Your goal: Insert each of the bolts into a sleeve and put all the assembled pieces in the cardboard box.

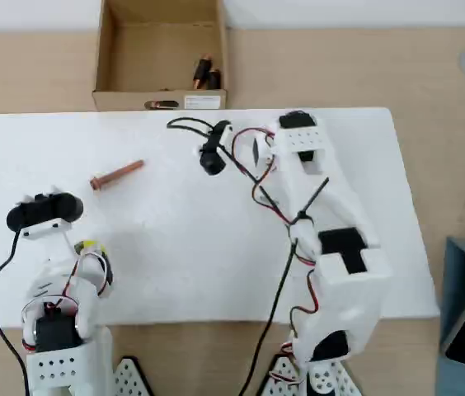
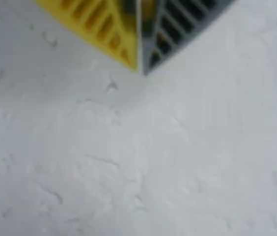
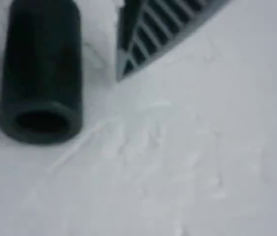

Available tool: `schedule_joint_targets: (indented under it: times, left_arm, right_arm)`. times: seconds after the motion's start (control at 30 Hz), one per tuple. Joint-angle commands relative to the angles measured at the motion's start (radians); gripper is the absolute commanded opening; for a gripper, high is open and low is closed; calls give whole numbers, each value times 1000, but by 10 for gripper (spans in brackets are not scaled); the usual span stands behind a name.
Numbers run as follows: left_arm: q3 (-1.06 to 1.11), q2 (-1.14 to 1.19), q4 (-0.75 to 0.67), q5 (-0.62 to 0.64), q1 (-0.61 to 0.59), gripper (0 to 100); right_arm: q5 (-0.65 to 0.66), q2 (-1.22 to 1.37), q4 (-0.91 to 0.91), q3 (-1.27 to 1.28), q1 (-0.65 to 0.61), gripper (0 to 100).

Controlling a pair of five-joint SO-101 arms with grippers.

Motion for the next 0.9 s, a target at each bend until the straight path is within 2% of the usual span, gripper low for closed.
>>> schedule_joint_targets:
  times: [0.0, 0.2, 0.5, 0.87]
  left_arm:
    - [-5, -7, -17, 2, -12, 3]
    - [-5, -7, -17, 2, -12, 3]
    - [-5, -7, -17, 2, -12, 3]
    - [-5, -7, -17, 2, -12, 3]
  right_arm:
    - [11, 50, -9, -50, 18, 176]
    - [11, 65, -9, -50, 18, 11]
    - [-11, 4, 150, -203, 5, 11]
    - [-212, -179, 450, -453, -1, 11]
